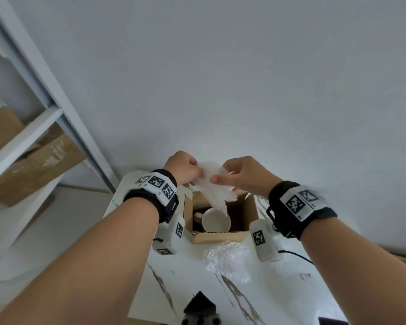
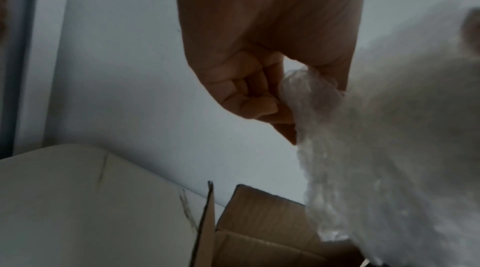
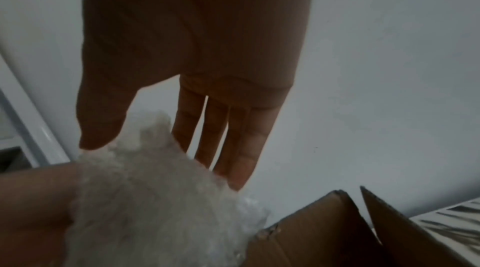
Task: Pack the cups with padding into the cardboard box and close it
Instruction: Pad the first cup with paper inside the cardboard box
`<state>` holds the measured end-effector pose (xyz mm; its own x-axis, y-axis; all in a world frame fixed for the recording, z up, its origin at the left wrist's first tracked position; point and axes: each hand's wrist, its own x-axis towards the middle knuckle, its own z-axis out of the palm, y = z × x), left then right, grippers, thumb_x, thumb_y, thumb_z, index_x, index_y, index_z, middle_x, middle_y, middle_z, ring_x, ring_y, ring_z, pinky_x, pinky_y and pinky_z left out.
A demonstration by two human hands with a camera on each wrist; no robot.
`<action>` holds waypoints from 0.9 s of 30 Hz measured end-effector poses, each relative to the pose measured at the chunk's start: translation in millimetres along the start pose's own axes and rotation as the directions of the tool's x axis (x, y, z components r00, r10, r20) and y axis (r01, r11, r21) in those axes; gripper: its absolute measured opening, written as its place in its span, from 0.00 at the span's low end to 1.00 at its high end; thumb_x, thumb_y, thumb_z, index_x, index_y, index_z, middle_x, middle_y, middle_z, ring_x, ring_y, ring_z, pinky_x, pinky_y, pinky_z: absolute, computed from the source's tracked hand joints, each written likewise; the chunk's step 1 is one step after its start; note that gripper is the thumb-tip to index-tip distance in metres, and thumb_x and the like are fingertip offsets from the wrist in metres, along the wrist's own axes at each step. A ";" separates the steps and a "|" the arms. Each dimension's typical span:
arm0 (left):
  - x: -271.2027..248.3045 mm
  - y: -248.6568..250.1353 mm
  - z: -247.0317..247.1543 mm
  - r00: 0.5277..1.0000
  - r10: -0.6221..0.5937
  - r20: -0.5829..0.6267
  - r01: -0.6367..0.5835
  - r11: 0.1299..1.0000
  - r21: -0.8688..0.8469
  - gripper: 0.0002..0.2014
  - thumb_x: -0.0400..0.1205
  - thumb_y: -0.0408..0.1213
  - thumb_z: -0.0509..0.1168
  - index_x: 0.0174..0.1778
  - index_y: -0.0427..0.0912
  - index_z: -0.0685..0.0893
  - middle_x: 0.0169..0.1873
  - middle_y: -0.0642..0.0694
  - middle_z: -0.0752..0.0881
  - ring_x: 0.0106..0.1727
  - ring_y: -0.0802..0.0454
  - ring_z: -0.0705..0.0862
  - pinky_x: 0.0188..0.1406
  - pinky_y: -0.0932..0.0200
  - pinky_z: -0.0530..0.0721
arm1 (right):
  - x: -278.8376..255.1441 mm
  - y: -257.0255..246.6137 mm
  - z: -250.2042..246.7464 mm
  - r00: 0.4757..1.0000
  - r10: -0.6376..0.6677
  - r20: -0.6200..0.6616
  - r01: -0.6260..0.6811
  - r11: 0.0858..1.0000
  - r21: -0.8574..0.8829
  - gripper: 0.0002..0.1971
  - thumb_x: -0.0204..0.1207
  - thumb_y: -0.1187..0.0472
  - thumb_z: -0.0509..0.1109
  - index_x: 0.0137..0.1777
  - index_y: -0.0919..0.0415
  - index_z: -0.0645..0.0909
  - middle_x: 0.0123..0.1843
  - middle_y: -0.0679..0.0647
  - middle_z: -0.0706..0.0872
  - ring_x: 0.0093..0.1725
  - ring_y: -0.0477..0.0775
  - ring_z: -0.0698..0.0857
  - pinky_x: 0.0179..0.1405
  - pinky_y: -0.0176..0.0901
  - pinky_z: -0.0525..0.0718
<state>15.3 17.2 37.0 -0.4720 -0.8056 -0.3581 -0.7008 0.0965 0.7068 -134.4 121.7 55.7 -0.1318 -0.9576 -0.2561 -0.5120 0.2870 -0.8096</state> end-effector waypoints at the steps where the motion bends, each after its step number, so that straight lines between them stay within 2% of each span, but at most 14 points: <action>1: 0.4 -1.2 0.2 0.999 -0.032 0.009 0.032 0.999 -0.004 0.06 0.76 0.34 0.68 0.40 0.35 0.88 0.35 0.43 0.90 0.34 0.47 0.87 0.34 0.58 0.88 | 1.2 0.7 2.9 1.000 -0.003 0.011 0.003 1.000 -0.009 0.29 0.60 0.36 0.77 0.40 0.66 0.85 0.32 0.57 0.84 0.36 0.57 0.85 0.54 0.60 0.86; 3: 0.7 -1.6 1.7 0.995 -0.093 0.023 0.094 0.994 -0.060 0.06 0.78 0.34 0.68 0.41 0.35 0.87 0.34 0.41 0.89 0.33 0.45 0.88 0.40 0.55 0.90 | 4.1 0.4 7.4 0.999 -0.006 0.032 0.007 1.000 -0.026 0.37 0.57 0.33 0.76 0.42 0.72 0.82 0.34 0.65 0.81 0.35 0.57 0.81 0.49 0.60 0.86; 5: -1.1 0.9 4.4 0.986 -0.159 0.054 0.166 0.969 -0.182 0.06 0.79 0.31 0.66 0.40 0.32 0.85 0.32 0.39 0.87 0.30 0.45 0.87 0.36 0.57 0.90 | 6.5 -0.3 12.8 0.999 0.006 0.042 0.001 0.988 -0.156 0.30 0.59 0.36 0.78 0.36 0.67 0.79 0.31 0.59 0.80 0.31 0.52 0.77 0.35 0.48 0.78; 6: -3.1 3.5 5.4 0.980 -0.179 0.082 0.194 0.951 -0.239 0.05 0.79 0.30 0.65 0.41 0.31 0.83 0.32 0.38 0.86 0.29 0.45 0.87 0.34 0.58 0.90 | 7.8 0.0 15.5 0.999 0.016 0.029 -0.008 0.964 -0.265 0.25 0.60 0.39 0.78 0.34 0.61 0.77 0.30 0.54 0.79 0.30 0.50 0.76 0.32 0.43 0.74; 8: -6.4 5.7 6.5 0.969 -0.189 0.161 0.235 0.907 -0.349 0.05 0.79 0.29 0.64 0.44 0.29 0.82 0.33 0.35 0.87 0.30 0.43 0.88 0.35 0.56 0.90 | 10.3 2.0 20.2 1.000 0.021 -0.021 -0.028 0.898 -0.438 0.20 0.63 0.42 0.77 0.32 0.54 0.73 0.30 0.47 0.77 0.31 0.49 0.76 0.31 0.39 0.71; 10: -5.3 3.0 4.8 0.957 -0.188 0.219 0.268 0.864 -0.426 0.07 0.77 0.28 0.61 0.42 0.27 0.83 0.33 0.33 0.89 0.33 0.40 0.89 0.41 0.53 0.90 | 14.8 7.2 22.4 0.998 0.028 -0.050 -0.049 0.872 -0.486 0.16 0.66 0.47 0.75 0.32 0.56 0.73 0.31 0.47 0.76 0.35 0.52 0.78 0.34 0.40 0.74; 12: -0.5 -4.6 4.7 0.969 -0.166 0.184 0.224 0.901 -0.371 0.09 0.76 0.28 0.60 0.40 0.29 0.86 0.33 0.37 0.90 0.36 0.43 0.88 0.44 0.54 0.88 | 18.4 11.9 20.6 0.996 0.059 -0.064 -0.082 0.886 -0.457 0.13 0.67 0.52 0.73 0.33 0.60 0.75 0.31 0.49 0.77 0.36 0.54 0.79 0.34 0.42 0.75; 15: 5.5 -19.4 7.2 0.998 -0.026 0.059 0.031 0.995 -0.093 0.08 0.72 0.25 0.67 0.32 0.40 0.88 0.34 0.48 0.88 0.42 0.49 0.84 0.40 0.61 0.82 | 24.9 12.4 19.4 0.995 0.095 -0.016 -0.092 0.889 -0.449 0.13 0.68 0.55 0.73 0.40 0.66 0.82 0.37 0.56 0.85 0.38 0.57 0.84 0.36 0.44 0.81; 17: 7.2 -30.8 13.4 0.987 -0.004 0.158 -0.001 0.999 0.037 0.11 0.70 0.23 0.69 0.33 0.45 0.88 0.40 0.50 0.89 0.49 0.50 0.84 0.44 0.64 0.81 | 27.5 6.9 21.7 0.978 0.183 0.097 -0.109 0.854 -0.509 0.10 0.69 0.55 0.74 0.41 0.63 0.81 0.41 0.56 0.87 0.38 0.56 0.86 0.34 0.41 0.83; 19: 6.5 -41.2 21.0 0.967 -0.025 0.254 -0.031 0.977 0.211 0.15 0.70 0.27 0.72 0.50 0.47 0.90 0.57 0.48 0.87 0.59 0.48 0.84 0.53 0.63 0.79 | 29.4 2.8 27.2 0.933 0.291 0.213 -0.097 0.772 -0.628 0.11 0.71 0.54 0.74 0.48 0.60 0.82 0.45 0.56 0.88 0.37 0.55 0.86 0.30 0.38 0.82; 20: 6.4 -47.4 26.0 0.958 -0.018 0.288 -0.061 0.962 0.264 0.20 0.70 0.28 0.74 0.58 0.46 0.87 0.60 0.47 0.86 0.61 0.48 0.83 0.54 0.62 0.79 | 31.1 2.1 32.1 0.928 0.290 0.235 -0.047 0.716 -0.697 0.12 0.71 0.54 0.73 0.51 0.59 0.82 0.45 0.55 0.88 0.38 0.55 0.86 0.29 0.37 0.80; 23: 4.7 -62.3 37.5 0.959 0.018 0.284 -0.100 0.957 0.274 0.27 0.69 0.27 0.74 0.66 0.44 0.80 0.58 0.46 0.85 0.55 0.46 0.83 0.51 0.58 0.80 | 36.2 2.8 48.5 0.968 0.034 0.248 0.203 0.471 -0.858 0.12 0.74 0.56 0.66 0.57 0.54 0.82 0.43 0.50 0.85 0.42 0.56 0.85 0.29 0.38 0.74; 25: 4.8 -70.8 37.7 0.964 0.001 0.267 -0.042 0.988 0.149 0.33 0.68 0.24 0.73 0.68 0.48 0.75 0.58 0.47 0.83 0.57 0.44 0.83 0.52 0.55 0.82 | 39.6 7.4 58.6 0.933 -0.065 0.355 0.356 0.335 -0.873 0.20 0.76 0.62 0.64 0.68 0.53 0.76 0.59 0.51 0.83 0.49 0.58 0.86 0.36 0.44 0.77; 27: 3.9 -73.8 33.9 0.958 0.001 0.288 -0.024 0.997 0.075 0.36 0.68 0.21 0.71 0.70 0.49 0.71 0.59 0.45 0.82 0.59 0.42 0.83 0.54 0.52 0.83 | 40.2 12.0 64.6 0.887 -0.080 0.454 0.458 0.274 -0.846 0.24 0.76 0.67 0.64 0.73 0.56 0.71 0.74 0.53 0.73 0.54 0.62 0.86 0.40 0.49 0.78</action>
<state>47.1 26.7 -37.1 -0.6069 -0.6029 -0.5179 -0.7276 0.1593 0.6673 -91.0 88.2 1.6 0.3097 -0.8615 -0.4024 -0.9184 -0.3806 0.1080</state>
